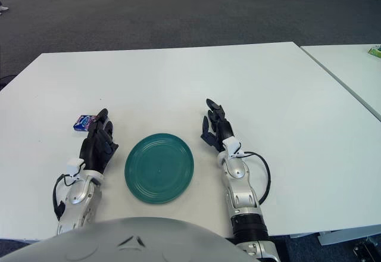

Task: Put the gum into the plate.

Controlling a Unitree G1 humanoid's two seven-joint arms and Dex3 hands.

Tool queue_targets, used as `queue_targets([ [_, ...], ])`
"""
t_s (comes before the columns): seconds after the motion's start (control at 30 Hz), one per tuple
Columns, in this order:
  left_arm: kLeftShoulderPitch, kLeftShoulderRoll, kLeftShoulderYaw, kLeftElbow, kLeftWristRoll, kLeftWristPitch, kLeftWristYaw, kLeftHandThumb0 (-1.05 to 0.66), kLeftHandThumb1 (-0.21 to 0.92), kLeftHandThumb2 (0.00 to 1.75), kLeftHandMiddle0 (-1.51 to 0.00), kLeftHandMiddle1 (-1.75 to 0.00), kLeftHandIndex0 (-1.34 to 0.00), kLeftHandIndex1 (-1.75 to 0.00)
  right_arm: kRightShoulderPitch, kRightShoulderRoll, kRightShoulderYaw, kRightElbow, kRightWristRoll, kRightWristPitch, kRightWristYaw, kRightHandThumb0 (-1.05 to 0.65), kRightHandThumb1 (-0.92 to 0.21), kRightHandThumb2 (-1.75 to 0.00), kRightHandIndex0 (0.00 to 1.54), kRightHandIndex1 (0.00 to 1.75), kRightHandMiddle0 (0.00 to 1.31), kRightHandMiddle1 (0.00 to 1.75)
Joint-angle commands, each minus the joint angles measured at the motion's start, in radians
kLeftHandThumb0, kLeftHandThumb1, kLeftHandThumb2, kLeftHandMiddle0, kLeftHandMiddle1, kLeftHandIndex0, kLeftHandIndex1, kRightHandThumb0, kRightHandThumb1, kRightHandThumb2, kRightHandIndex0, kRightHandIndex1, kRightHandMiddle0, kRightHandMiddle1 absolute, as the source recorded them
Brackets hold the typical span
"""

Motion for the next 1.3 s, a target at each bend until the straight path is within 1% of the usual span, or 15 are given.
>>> queue_targets([
  [0.0, -0.079, 0.004, 0.022, -0.073, -0.019, 0.054, 0.018, -0.98, 0.92, 1.01, -0.24, -0.02, 0.0, -0.6, 0.016, 0.003, -0.003, 0.043, 0.005, 0.061, 0.0, -0.57, -0.92, -1.02, 0.15, 0.0, 0.0, 0.36],
  [0.1, -0.134, 0.036, 0.045, -0.111, -0.003, 0.092, 0.028, -0.96, 0.92, 0.99, -0.27, -0.02, 0.0, -0.66, 0.014, 0.003, 0.0, 0.041, -0.003, 0.064, -0.006, -0.58, -0.92, -1.02, 0.15, 0.0, 0.0, 0.36],
  [0.17, -0.161, 0.06, 0.056, -0.106, 0.037, 0.096, 0.04, -0.94, 0.92, 0.97, -0.3, -0.02, 0.0, -0.71, 0.014, 0.002, 0.002, 0.039, -0.006, 0.066, -0.006, -0.58, -0.92, -1.02, 0.14, 0.0, 0.0, 0.36],
  [0.23, -0.192, 0.107, 0.073, -0.075, 0.104, 0.083, 0.051, -0.92, 0.92, 0.95, -0.33, -0.03, 0.0, -0.74, 0.014, 0.002, 0.003, 0.037, -0.004, 0.069, -0.003, -0.59, -0.92, -1.02, 0.14, 0.0, 0.0, 0.36],
  [0.4, -0.269, 0.29, 0.098, 0.047, 0.339, 0.012, 0.084, -0.88, 0.92, 0.9, -0.35, -0.03, 0.0, -0.77, 0.014, 0.0, 0.002, 0.031, 0.013, 0.079, 0.016, -0.61, -0.92, -1.01, 0.13, 0.0, 0.0, 0.34],
  [0.43, -0.269, 0.358, 0.096, 0.056, 0.406, -0.003, 0.071, -0.88, 0.92, 0.88, -0.37, -0.03, 0.0, -0.78, 0.014, 0.0, 0.001, 0.031, 0.016, 0.082, 0.02, -0.61, -0.92, -1.0, 0.13, 0.0, 0.0, 0.34],
  [0.47, -0.267, 0.402, 0.094, 0.059, 0.449, -0.013, 0.062, -0.89, 0.92, 0.85, -0.37, -0.03, -0.01, -0.79, 0.013, -0.001, 0.0, 0.031, 0.018, 0.085, 0.023, -0.61, -0.92, -1.0, 0.13, 0.0, 0.0, 0.33],
  [0.57, -0.265, 0.476, 0.089, 0.08, 0.513, -0.046, 0.047, -0.9, 0.92, 0.81, -0.38, -0.03, -0.01, -0.81, 0.014, -0.003, -0.003, 0.031, 0.021, 0.087, 0.028, -0.61, -0.92, -1.0, 0.13, 0.0, 0.0, 0.32],
  [0.67, -0.276, 0.575, 0.075, 0.131, 0.578, -0.106, 0.033, -0.94, 0.92, 0.76, -0.38, -0.03, -0.02, -0.83, 0.014, -0.005, -0.006, 0.031, 0.02, 0.085, 0.028, -0.61, -0.92, -1.0, 0.13, 0.0, 0.0, 0.33],
  [0.73, -0.305, 0.662, 0.055, 0.197, 0.632, -0.153, 0.012, -0.96, 0.92, 0.73, -0.38, -0.02, -0.02, -0.85, 0.016, -0.006, -0.009, 0.034, 0.023, 0.075, 0.028, -0.61, -0.92, -1.0, 0.14, 0.0, 0.0, 0.34],
  [0.77, -0.313, 0.683, 0.049, 0.216, 0.645, -0.167, 0.008, -0.97, 0.92, 0.71, -0.38, -0.02, -0.02, -0.85, 0.017, -0.006, -0.011, 0.035, 0.024, 0.073, 0.028, -0.61, -0.92, -1.0, 0.14, 0.0, 0.0, 0.35],
  [0.9, -0.411, 0.807, -0.006, 0.365, 0.708, -0.22, -0.063, -0.99, 0.92, 0.66, -0.36, -0.01, -0.02, -0.87, 0.021, -0.009, -0.012, 0.034, 0.031, 0.072, 0.036, -0.61, -0.92, -1.0, 0.14, 0.0, 0.0, 0.36],
  [1.0, -0.448, 0.835, -0.03, 0.418, 0.73, -0.239, -0.073, -1.01, 0.92, 0.61, -0.36, -0.01, -0.02, -0.88, 0.026, -0.011, -0.013, 0.031, 0.034, 0.071, 0.041, -0.61, -0.92, -1.0, 0.14, 0.0, 0.0, 0.36],
  [1.13, -0.456, 0.867, -0.065, 0.408, 0.782, -0.187, -0.13, -1.03, 0.92, 0.49, -0.37, -0.01, -0.01, -0.89, 0.035, -0.017, -0.01, 0.022, 0.039, 0.078, 0.06, -0.61, -0.92, -1.0, 0.13, 0.0, 0.0, 0.36],
  [1.27, -0.472, 0.883, -0.092, 0.427, 0.793, -0.18, -0.172, -1.04, 0.92, 0.41, -0.37, -0.01, -0.02, -0.9, 0.041, -0.021, -0.011, 0.009, 0.048, 0.087, 0.078, -0.62, -0.92, -1.0, 0.13, 0.0, 0.0, 0.35],
])
